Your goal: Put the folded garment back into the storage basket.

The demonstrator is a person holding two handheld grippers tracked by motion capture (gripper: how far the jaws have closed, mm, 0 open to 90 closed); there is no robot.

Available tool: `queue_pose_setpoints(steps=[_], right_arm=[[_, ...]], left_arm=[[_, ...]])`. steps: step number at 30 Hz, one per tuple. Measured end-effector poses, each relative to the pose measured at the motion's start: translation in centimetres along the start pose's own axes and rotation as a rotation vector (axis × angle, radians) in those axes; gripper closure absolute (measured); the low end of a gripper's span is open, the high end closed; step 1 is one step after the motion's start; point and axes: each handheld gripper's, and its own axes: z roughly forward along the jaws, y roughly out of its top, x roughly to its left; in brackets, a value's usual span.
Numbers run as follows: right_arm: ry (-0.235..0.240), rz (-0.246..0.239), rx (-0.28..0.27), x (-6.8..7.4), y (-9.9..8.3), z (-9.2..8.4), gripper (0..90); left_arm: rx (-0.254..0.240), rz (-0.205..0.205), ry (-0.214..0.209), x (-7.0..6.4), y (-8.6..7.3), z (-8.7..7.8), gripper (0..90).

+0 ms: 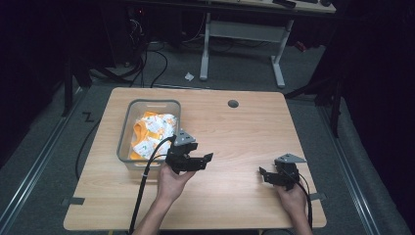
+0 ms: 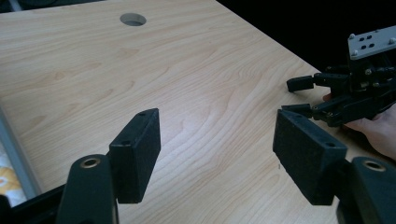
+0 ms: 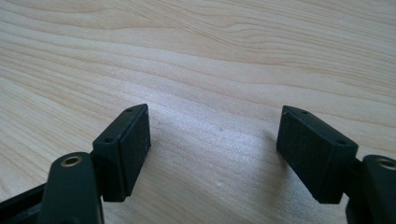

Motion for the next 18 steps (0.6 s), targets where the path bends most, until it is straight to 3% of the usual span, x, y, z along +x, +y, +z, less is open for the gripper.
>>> queue_pose_setpoints(steps=[18], right_arm=[[0.000,0.001,0.001,0.0,0.0,0.0,26.3]], left_arm=[[0.033,0.032,0.028,-1.1,-1.6,2.0,32.3]])
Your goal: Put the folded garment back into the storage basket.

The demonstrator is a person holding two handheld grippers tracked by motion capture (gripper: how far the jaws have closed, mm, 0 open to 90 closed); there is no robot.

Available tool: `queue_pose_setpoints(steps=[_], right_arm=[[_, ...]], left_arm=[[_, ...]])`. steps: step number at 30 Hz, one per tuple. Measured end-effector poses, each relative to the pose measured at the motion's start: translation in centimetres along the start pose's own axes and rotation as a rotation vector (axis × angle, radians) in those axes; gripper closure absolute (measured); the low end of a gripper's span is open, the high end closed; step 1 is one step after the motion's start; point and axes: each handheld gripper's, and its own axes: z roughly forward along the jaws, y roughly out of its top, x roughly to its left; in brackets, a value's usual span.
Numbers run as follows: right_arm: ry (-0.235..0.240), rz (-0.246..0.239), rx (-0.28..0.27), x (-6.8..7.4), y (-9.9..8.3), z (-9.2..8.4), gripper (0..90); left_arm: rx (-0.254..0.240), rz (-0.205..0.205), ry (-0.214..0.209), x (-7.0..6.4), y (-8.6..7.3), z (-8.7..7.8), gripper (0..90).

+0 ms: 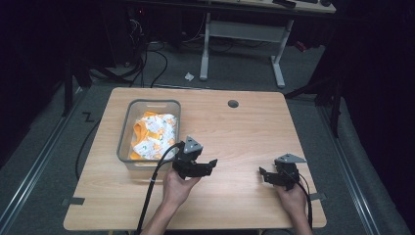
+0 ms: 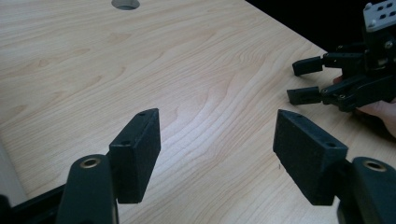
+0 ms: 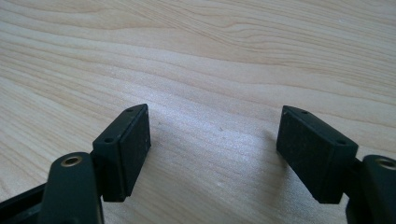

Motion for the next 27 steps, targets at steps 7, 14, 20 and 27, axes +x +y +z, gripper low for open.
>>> queue_pose_setpoints(steps=[7,14,20,27], right_arm=[[0.000,0.000,0.000,0.0,0.0,0.0,26.3],[0.000,-0.001,-0.001,0.0,0.0,0.0,26.4],[0.000,-0.002,-0.001,0.0,0.0,0.0,26.4],[0.002,-0.003,-0.002,0.0,0.0,0.0,26.4]], left_arm=[[-0.001,-0.003,0.008,0.0,-0.6,0.7,32.1],[0.009,0.004,0.011,-0.2,-1.3,1.5,32.1],[0.025,0.006,0.014,-0.2,-1.8,2.3,32.1],[0.053,0.009,0.034,-0.2,-2.8,3.5,32.2]])
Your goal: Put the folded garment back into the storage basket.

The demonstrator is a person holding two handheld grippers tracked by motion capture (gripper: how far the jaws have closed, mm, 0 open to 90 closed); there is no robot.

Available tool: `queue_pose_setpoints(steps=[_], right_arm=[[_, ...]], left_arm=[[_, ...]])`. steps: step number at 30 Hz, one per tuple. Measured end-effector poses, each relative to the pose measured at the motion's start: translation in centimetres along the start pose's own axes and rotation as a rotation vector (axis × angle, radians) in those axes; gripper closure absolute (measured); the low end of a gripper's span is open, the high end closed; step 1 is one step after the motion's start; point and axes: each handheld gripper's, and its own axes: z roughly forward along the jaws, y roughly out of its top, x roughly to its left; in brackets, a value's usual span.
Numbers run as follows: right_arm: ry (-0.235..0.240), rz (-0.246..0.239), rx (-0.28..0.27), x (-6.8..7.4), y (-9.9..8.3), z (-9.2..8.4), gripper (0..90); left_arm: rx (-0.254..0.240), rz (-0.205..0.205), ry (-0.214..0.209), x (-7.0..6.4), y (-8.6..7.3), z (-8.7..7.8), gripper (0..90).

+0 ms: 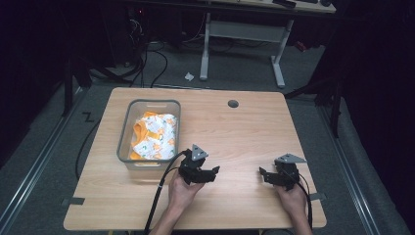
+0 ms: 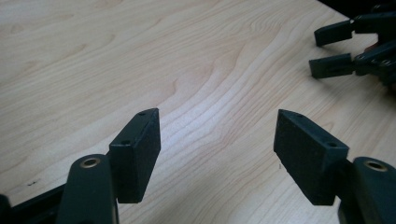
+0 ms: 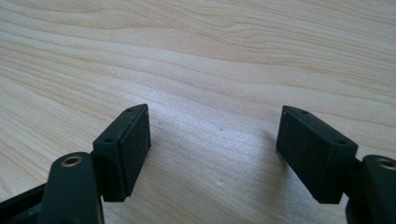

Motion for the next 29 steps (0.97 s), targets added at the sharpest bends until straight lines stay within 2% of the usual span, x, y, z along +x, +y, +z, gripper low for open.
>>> queue_pose_setpoints(steps=[2,3,7,14,15,18,19,20,21,29], right_arm=[[0.001,-0.001,0.000,0.0,0.0,0.0,26.4],[0.001,-0.001,0.000,0.0,0.0,0.0,26.4],[0.002,-0.002,0.000,0.0,0.0,0.0,26.4],[0.002,-0.002,0.000,0.0,0.0,0.0,26.5],[0.002,-0.002,0.000,0.0,0.0,0.0,26.4],[0.002,-0.002,0.000,0.0,0.0,0.0,26.5],[0.002,0.003,0.001,0.0,0.0,0.0,26.5],[0.002,0.003,0.001,0.0,0.0,0.0,26.5],[0.002,-0.001,0.000,0.0,0.0,0.0,26.5],[0.001,0.002,0.001,0.0,0.0,0.0,26.5]], left_arm=[[0.018,0.008,0.011,0.0,-0.1,0.4,32.6],[0.029,0.035,0.034,-0.1,-0.2,0.6,32.7],[0.048,0.057,0.048,-0.3,-0.5,1.2,32.8],[0.067,0.053,0.094,0.1,-1.5,2.4,32.8],[0.078,0.060,0.119,0.3,-1.8,2.7,32.8],[0.082,0.064,0.130,0.6,-2.1,3.0,32.7],[0.100,0.069,0.144,0.8,-2.5,3.4,32.4],[0.100,0.069,0.144,0.8,-2.5,3.4,31.0],[0.060,0.055,0.139,1.1,-2.9,3.4,30.8],[0.055,0.053,0.139,1.2,-3.0,3.4,29.5]])
